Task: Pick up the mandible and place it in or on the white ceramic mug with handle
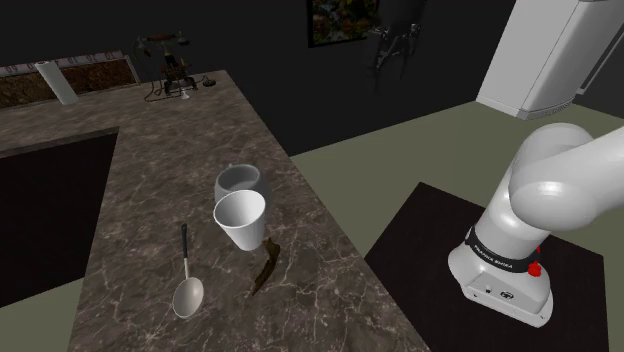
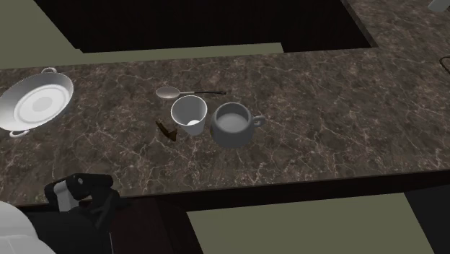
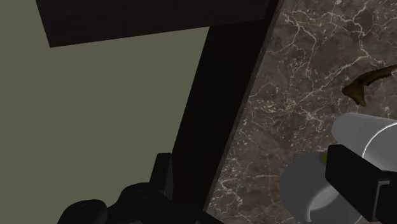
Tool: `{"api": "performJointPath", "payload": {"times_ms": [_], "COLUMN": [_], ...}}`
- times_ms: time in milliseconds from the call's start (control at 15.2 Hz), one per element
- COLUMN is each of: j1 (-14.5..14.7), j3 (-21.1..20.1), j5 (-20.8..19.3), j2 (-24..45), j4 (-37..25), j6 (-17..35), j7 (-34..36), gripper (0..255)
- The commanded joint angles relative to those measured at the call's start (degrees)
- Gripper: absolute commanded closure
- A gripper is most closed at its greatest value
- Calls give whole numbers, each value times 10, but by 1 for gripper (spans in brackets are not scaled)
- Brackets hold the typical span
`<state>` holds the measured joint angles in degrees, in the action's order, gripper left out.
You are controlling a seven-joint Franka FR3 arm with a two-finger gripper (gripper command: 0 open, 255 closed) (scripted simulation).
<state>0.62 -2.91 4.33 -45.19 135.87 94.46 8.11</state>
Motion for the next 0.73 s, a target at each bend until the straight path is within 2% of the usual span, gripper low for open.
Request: {"api": "performJointPath", "payload": {"times_ms": [0,330,660], "j1": [0,10,17], "j3": [0,-72,-147], "j5": [0,28,51], "j2": [0,13,54], "j4": [0,46,71], "j6": [0,62,128], "j7": [0,85,171], "gripper": [0,0,0]}}
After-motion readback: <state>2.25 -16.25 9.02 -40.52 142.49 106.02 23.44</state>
